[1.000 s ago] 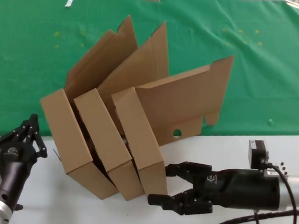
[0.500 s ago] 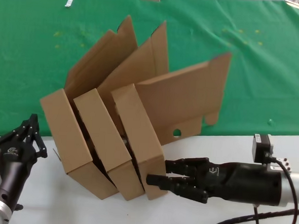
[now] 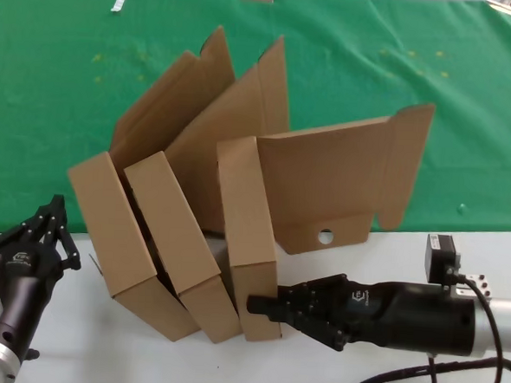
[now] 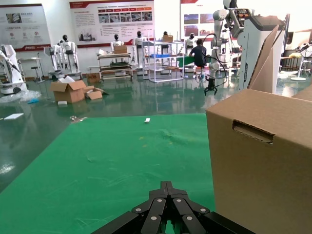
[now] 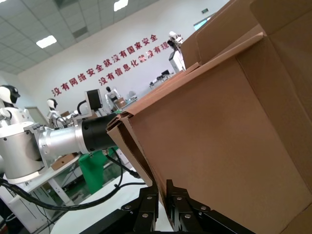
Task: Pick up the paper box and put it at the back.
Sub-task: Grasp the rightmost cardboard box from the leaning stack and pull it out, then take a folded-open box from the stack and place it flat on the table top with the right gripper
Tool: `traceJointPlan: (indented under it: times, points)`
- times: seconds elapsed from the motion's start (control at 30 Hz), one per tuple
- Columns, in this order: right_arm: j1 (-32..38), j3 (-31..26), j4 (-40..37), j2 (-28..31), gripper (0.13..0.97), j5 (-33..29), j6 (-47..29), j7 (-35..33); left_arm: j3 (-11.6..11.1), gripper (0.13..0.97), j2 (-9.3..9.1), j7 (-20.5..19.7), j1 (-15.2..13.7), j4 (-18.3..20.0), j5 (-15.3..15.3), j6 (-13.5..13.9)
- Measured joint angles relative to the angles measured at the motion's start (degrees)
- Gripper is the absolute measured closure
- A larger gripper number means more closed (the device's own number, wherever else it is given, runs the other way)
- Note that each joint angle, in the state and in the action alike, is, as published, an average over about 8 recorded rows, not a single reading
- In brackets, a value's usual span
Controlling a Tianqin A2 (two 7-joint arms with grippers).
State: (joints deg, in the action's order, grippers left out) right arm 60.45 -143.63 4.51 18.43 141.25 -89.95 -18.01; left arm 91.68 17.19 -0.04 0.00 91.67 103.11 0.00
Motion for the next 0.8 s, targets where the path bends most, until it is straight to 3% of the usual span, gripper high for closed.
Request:
traceJointPlan:
  times: [0.5,0.8]
  points:
    - [1.0,4.9,0.8,2.4,0.937,-2.3,0.0,-2.5,0.0,0.953,0.00,0.0,0.0,0.0,0.0,0.0]
    - [2.5,1.6,11.0,11.1,0.940,2.6,0.1,0.5,0.0,0.949,0.00,0.0,0.0,0.0,0.0,0.0]
